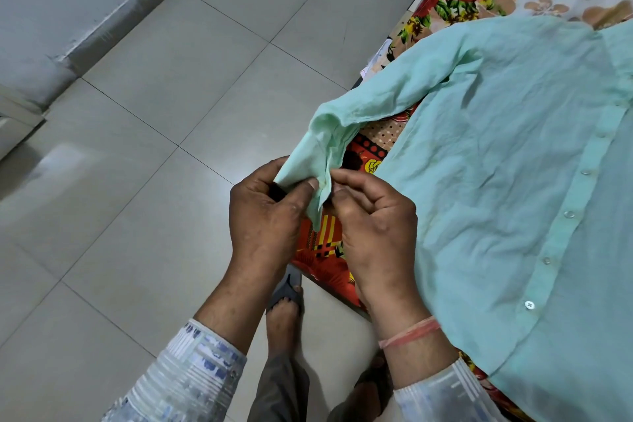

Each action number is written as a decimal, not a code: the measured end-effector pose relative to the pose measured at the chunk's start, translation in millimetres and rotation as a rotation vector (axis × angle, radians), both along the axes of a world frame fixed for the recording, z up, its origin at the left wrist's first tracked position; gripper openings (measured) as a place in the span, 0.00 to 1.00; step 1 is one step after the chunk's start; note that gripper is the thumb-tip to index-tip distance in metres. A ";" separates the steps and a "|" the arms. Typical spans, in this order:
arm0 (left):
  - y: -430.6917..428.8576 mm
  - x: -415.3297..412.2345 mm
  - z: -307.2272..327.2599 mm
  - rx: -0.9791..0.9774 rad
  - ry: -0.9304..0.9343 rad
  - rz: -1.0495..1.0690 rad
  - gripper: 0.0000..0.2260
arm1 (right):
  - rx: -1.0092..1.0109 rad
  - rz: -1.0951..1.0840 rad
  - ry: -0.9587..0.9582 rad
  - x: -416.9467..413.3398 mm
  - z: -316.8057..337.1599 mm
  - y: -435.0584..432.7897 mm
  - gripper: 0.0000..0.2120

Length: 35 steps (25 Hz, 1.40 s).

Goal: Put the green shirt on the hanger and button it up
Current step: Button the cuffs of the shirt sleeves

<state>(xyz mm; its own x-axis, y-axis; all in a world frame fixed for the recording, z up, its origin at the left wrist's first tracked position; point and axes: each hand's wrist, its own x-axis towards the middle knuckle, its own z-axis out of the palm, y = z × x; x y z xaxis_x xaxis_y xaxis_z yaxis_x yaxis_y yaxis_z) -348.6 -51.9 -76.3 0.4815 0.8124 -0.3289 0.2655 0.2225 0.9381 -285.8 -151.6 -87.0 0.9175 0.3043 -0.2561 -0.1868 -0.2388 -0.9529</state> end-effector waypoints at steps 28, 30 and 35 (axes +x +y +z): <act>-5.3 4.2 -12.2 -0.306 -0.069 -0.112 0.08 | -0.047 -0.016 -0.248 -7.6 -9.0 -9.7 0.06; -5.7 3.2 -11.5 -0.313 -0.078 -0.105 0.09 | -0.052 -0.017 -0.242 -8.4 -9.9 -8.7 0.06; -4.2 0.4 -7.6 -0.308 -0.003 -0.110 0.07 | -0.102 0.057 -0.279 -6.0 -11.4 -9.2 0.04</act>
<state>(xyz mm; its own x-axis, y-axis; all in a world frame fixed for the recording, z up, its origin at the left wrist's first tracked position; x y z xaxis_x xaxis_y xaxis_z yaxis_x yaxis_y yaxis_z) -348.2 -56.1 -84.0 0.5619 0.6183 -0.5496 0.3013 0.4658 0.8320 -291.8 -160.8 -98.3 0.9390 0.3428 -0.0280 0.0955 -0.3381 -0.9362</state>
